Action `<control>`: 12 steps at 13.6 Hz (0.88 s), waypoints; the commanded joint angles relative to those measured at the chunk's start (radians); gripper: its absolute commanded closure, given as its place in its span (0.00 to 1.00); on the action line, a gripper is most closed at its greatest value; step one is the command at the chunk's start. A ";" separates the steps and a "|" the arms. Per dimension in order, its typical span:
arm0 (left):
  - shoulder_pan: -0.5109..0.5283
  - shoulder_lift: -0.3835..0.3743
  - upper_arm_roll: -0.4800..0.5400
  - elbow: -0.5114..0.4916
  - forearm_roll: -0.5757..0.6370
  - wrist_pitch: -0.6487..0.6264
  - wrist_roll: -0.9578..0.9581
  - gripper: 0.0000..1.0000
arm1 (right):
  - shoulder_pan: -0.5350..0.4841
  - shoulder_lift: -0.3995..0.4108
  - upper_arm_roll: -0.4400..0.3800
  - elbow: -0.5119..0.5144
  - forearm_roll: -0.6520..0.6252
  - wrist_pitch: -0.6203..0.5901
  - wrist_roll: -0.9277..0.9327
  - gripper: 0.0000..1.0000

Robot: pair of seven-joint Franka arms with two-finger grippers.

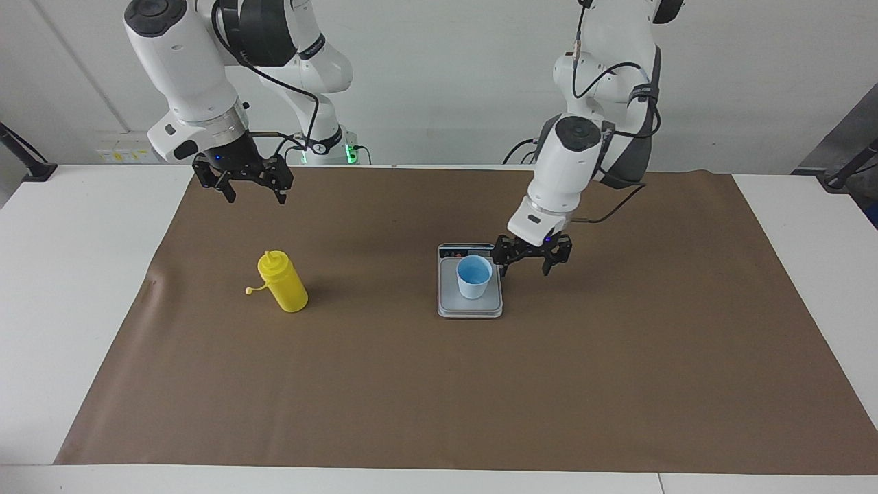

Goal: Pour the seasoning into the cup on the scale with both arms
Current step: 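Release the cup and withdraw the left gripper while the right gripper opens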

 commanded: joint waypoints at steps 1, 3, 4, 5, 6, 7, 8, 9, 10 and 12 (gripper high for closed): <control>0.079 -0.030 -0.004 0.007 0.001 -0.065 0.064 0.00 | -0.020 -0.022 -0.003 -0.022 -0.008 -0.012 -0.021 0.00; 0.134 -0.045 -0.004 0.008 0.001 -0.094 0.101 0.00 | -0.068 -0.017 -0.003 -0.021 0.003 0.007 0.001 0.00; 0.165 -0.062 -0.004 0.008 0.001 -0.124 0.148 0.00 | -0.080 -0.014 -0.003 -0.022 0.005 0.031 0.055 0.00; 0.189 -0.082 -0.004 0.007 0.001 -0.155 0.193 0.00 | -0.092 -0.008 -0.003 -0.022 0.008 0.046 0.131 0.00; 0.221 -0.099 -0.004 0.005 0.001 -0.180 0.245 0.00 | -0.114 0.004 -0.003 -0.022 0.046 0.051 0.199 0.00; 0.253 -0.119 -0.004 0.005 0.001 -0.195 0.292 0.00 | -0.155 0.021 -0.003 -0.022 0.110 0.062 0.268 0.00; 0.286 -0.139 -0.004 0.005 0.001 -0.210 0.329 0.00 | -0.187 0.045 -0.003 -0.021 0.161 0.063 0.332 0.00; 0.310 -0.157 -0.004 0.005 0.001 -0.235 0.374 0.00 | -0.210 0.073 -0.003 -0.021 0.186 0.065 0.382 0.00; 0.336 -0.177 -0.004 0.007 0.001 -0.267 0.415 0.00 | -0.246 0.111 -0.003 -0.016 0.225 0.066 0.402 0.00; 0.357 -0.197 -0.002 0.045 0.001 -0.340 0.434 0.00 | -0.300 0.176 -0.004 -0.015 0.308 0.094 0.452 0.00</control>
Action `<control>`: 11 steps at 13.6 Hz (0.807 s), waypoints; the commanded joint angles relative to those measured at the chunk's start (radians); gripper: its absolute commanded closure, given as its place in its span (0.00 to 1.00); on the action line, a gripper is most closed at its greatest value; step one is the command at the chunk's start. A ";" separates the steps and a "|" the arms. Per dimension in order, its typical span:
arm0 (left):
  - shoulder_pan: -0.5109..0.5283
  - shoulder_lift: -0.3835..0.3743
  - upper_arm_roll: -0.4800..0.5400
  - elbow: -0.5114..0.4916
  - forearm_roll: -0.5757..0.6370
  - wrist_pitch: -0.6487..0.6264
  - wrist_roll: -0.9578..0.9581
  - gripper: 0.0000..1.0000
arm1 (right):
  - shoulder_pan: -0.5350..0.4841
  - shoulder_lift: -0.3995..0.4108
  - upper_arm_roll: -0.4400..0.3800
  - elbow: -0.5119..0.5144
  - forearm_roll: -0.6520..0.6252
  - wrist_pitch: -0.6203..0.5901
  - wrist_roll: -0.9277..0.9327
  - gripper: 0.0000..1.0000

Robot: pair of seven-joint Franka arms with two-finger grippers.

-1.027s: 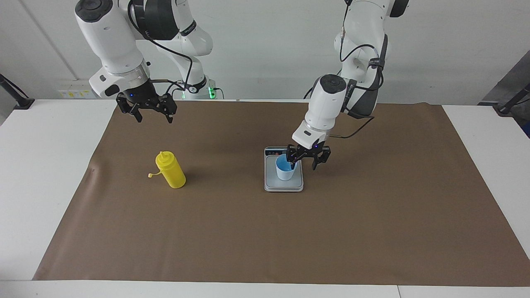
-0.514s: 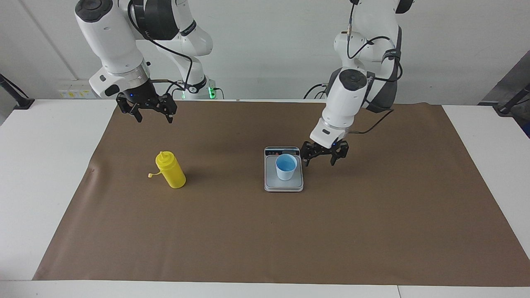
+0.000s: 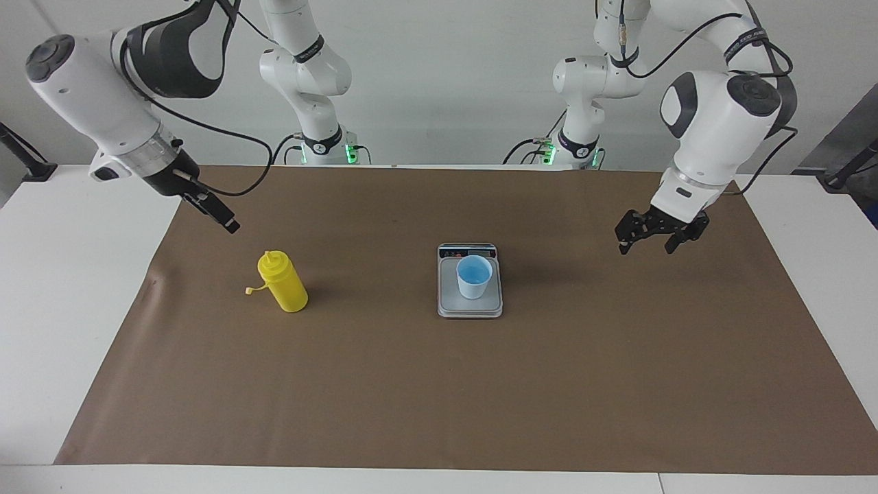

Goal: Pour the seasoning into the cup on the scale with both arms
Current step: 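Release the cup and withdraw the left gripper while the right gripper opens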

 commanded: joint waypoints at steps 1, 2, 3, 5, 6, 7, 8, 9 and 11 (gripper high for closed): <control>0.018 -0.019 -0.009 0.073 0.014 -0.134 0.025 0.00 | -0.045 0.073 0.010 0.006 0.062 0.033 0.129 0.00; 0.017 -0.015 -0.011 0.113 0.046 -0.185 0.027 0.00 | -0.046 0.095 0.010 0.006 0.091 0.036 0.214 0.00; 0.017 -0.015 -0.012 0.142 0.054 -0.217 0.027 0.00 | -0.069 0.116 0.008 0.006 0.163 0.047 0.292 0.00; 0.017 -0.018 -0.015 0.170 0.054 -0.260 0.027 0.00 | -0.083 0.148 0.008 0.004 0.197 0.077 0.369 0.00; 0.017 -0.021 -0.017 0.183 0.053 -0.274 0.027 0.00 | -0.092 0.162 0.008 -0.002 0.228 0.091 0.376 0.00; 0.017 -0.022 -0.012 0.191 0.051 -0.285 0.028 0.00 | -0.109 0.183 0.008 -0.007 0.254 0.099 0.376 0.00; 0.018 -0.025 -0.006 0.191 0.047 -0.286 0.028 0.00 | -0.124 0.211 0.008 -0.008 0.281 0.102 0.376 0.00; 0.020 -0.034 -0.003 0.191 0.044 -0.288 0.030 0.00 | -0.128 0.230 0.008 -0.007 0.318 0.101 0.377 0.00; 0.040 -0.042 -0.001 0.191 0.042 -0.286 0.033 0.00 | -0.153 0.254 0.008 -0.008 0.399 0.082 0.377 0.00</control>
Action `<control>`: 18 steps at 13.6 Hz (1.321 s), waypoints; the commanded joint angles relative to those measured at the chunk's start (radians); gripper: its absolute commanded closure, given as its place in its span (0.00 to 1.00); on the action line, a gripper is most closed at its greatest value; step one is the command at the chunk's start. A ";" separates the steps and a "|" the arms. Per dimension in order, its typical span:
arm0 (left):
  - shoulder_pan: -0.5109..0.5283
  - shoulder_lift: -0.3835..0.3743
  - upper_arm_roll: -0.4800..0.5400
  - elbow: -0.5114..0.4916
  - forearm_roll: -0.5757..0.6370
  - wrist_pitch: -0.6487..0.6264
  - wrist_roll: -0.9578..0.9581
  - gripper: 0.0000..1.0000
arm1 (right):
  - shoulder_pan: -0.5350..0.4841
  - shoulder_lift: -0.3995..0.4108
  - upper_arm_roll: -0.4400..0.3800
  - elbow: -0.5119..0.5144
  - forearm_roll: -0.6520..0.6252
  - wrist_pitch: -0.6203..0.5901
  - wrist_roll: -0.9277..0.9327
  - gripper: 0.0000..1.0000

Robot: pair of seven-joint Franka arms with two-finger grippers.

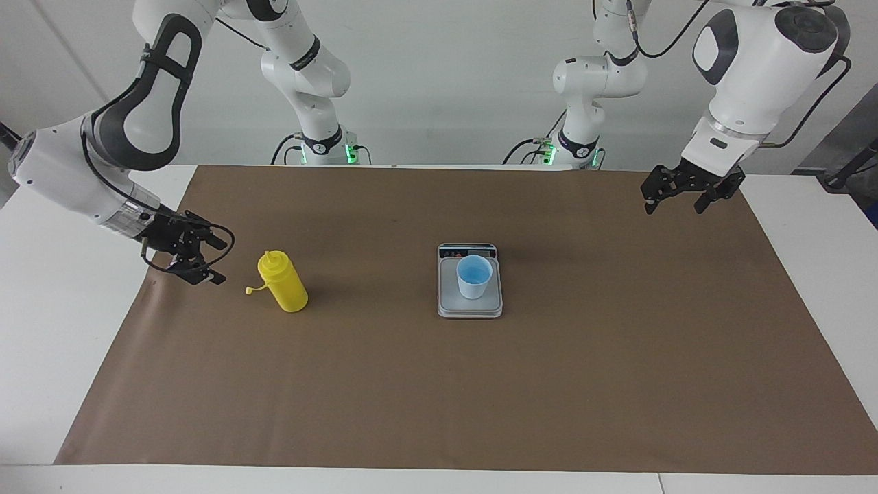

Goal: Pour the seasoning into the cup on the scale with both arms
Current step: 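Grasp the yellow squeeze bottle with the right gripper and lift it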

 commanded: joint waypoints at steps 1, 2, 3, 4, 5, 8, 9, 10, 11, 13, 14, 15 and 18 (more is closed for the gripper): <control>0.021 -0.017 0.002 0.008 0.007 -0.030 0.017 0.00 | -0.048 0.034 0.011 -0.003 0.121 -0.024 0.014 0.00; 0.021 -0.019 0.002 0.008 0.009 -0.030 0.019 0.00 | -0.051 0.049 0.012 -0.003 0.154 -0.043 0.014 0.00; 0.024 -0.020 0.002 0.008 0.007 -0.030 0.019 0.00 | -0.040 0.054 0.012 -0.004 0.160 -0.046 0.014 0.00; 0.026 -0.034 -0.001 -0.003 0.007 -0.015 0.023 0.00 | -0.036 0.059 0.014 -0.006 0.162 -0.046 0.014 0.00; 0.021 -0.046 -0.005 -0.014 0.007 -0.014 0.017 0.00 | -0.033 0.071 0.015 -0.010 0.183 -0.047 0.013 0.00; 0.012 -0.048 -0.014 -0.021 0.007 -0.022 0.014 0.00 | -0.025 0.074 0.018 -0.047 0.231 -0.070 0.010 0.00; 0.021 -0.048 -0.014 -0.021 0.007 -0.027 0.014 0.00 | -0.010 0.074 0.018 -0.047 0.244 -0.070 0.010 0.00; 0.026 -0.051 -0.014 -0.023 0.007 -0.027 0.016 0.00 | -0.004 0.074 0.018 -0.047 0.252 -0.067 0.010 0.00; 0.026 -0.051 -0.012 -0.021 0.007 -0.018 0.013 0.00 | 0.010 0.074 0.018 -0.050 0.266 -0.064 0.010 0.00; 0.026 -0.048 -0.011 -0.011 0.006 -0.014 0.014 0.00 | 0.021 0.072 0.018 -0.082 0.322 -0.054 0.005 0.00; 0.026 -0.050 -0.006 -0.011 0.003 -0.016 0.014 0.00 | 0.027 0.069 0.018 -0.096 0.332 -0.047 0.004 0.00; 0.027 -0.051 -0.005 -0.011 -0.005 -0.016 0.014 0.00 | 0.041 0.069 0.018 -0.099 0.332 -0.031 0.004 0.00; 0.027 -0.054 -0.002 -0.009 -0.005 -0.031 0.014 0.00 | 0.047 0.057 0.018 -0.147 0.350 -0.018 0.004 0.00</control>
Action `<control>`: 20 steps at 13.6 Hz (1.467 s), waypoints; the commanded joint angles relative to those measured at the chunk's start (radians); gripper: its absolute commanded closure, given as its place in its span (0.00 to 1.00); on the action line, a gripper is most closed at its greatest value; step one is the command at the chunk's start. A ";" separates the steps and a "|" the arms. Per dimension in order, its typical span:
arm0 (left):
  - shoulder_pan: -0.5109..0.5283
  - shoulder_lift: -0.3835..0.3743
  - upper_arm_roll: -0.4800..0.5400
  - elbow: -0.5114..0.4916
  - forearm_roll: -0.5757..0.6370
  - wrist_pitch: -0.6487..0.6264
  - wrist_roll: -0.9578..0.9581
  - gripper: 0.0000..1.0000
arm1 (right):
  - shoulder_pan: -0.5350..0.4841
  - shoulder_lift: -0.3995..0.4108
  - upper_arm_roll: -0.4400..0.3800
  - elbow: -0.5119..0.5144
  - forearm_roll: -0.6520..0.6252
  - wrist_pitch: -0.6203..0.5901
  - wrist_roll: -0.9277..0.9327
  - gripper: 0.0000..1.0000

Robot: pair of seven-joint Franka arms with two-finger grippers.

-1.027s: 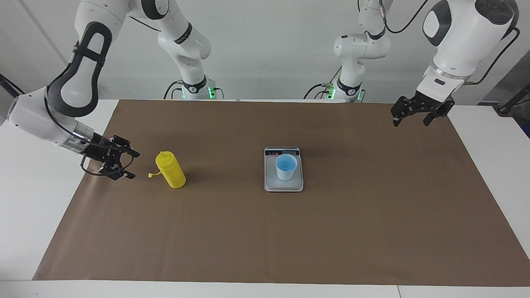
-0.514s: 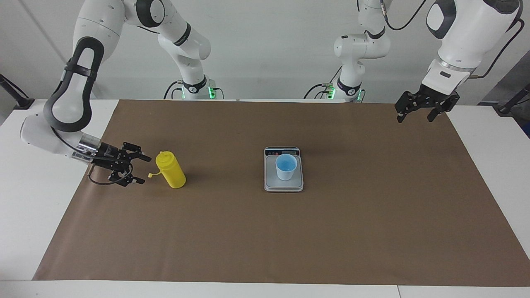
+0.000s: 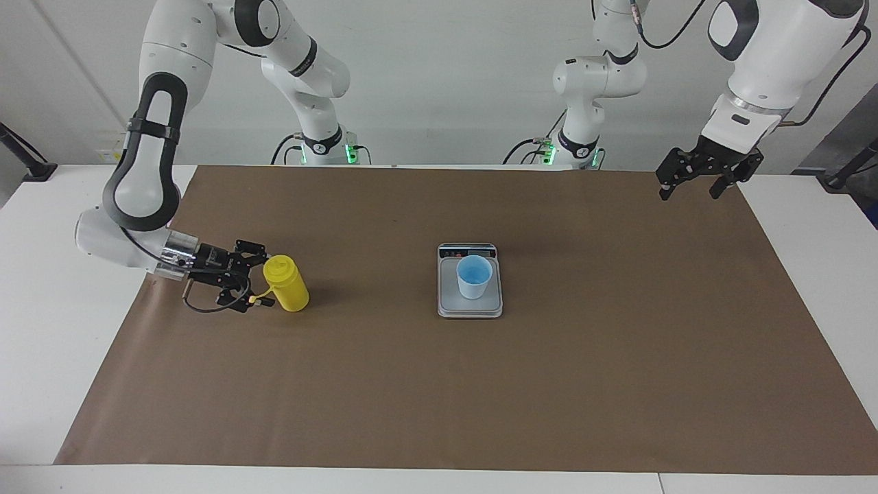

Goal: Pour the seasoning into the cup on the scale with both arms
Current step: 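Grasp the yellow squeeze bottle with the right gripper and lift it, then carry the yellow bottle with the right gripper over the cup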

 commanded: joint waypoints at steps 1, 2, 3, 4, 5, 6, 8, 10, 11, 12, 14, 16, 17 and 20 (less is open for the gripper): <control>0.012 -0.019 0.000 -0.006 -0.005 -0.015 0.010 0.00 | -0.001 -0.032 0.002 -0.070 0.048 0.025 0.001 0.02; 0.012 -0.021 0.002 -0.006 -0.006 -0.012 0.010 0.00 | -0.001 -0.035 0.002 -0.077 0.055 0.025 0.001 0.03; 0.012 -0.025 0.000 -0.012 -0.006 -0.012 0.010 0.00 | -0.001 -0.035 0.002 -0.078 0.057 0.020 0.001 0.04; 0.012 -0.035 0.000 -0.020 -0.006 -0.012 0.010 0.00 | -0.001 -0.035 0.002 -0.081 0.057 0.017 0.001 0.05; 0.012 -0.036 0.003 -0.021 -0.006 -0.014 0.012 0.00 | -0.001 -0.037 0.002 -0.086 0.057 0.016 0.000 0.07; 0.012 -0.036 0.003 -0.021 -0.006 -0.014 0.012 0.00 | -0.001 -0.041 0.003 -0.096 0.059 0.016 -0.002 0.09; 0.012 -0.036 0.003 -0.023 -0.006 -0.011 0.018 0.00 | -0.001 -0.048 0.002 -0.109 0.074 0.020 -0.026 0.15; 0.012 -0.038 0.003 -0.029 -0.006 -0.010 0.022 0.00 | -0.003 -0.048 0.002 -0.107 0.075 0.023 -0.028 0.51; 0.012 -0.041 0.003 -0.030 -0.006 -0.006 0.048 0.00 | -0.003 -0.048 0.002 -0.104 0.075 0.023 -0.028 0.85; 0.012 -0.041 0.005 -0.030 -0.006 -0.004 0.079 0.00 | -0.004 -0.049 0.000 -0.101 0.075 0.023 -0.026 1.00; 0.024 -0.042 0.003 -0.035 -0.008 -0.009 0.081 0.00 | 0.007 -0.075 0.002 -0.094 0.074 0.037 -0.013 1.00; 0.026 -0.042 0.003 -0.038 -0.009 0.000 0.072 0.00 | 0.084 -0.144 0.002 -0.094 0.060 0.110 0.067 1.00; 0.029 -0.042 0.005 -0.038 -0.031 0.000 0.070 0.00 | 0.130 -0.170 0.000 -0.092 0.059 0.143 0.123 1.00; 0.053 -0.044 0.002 -0.038 -0.060 -0.010 0.067 0.00 | 0.265 -0.209 -0.001 -0.080 0.011 0.268 0.277 1.00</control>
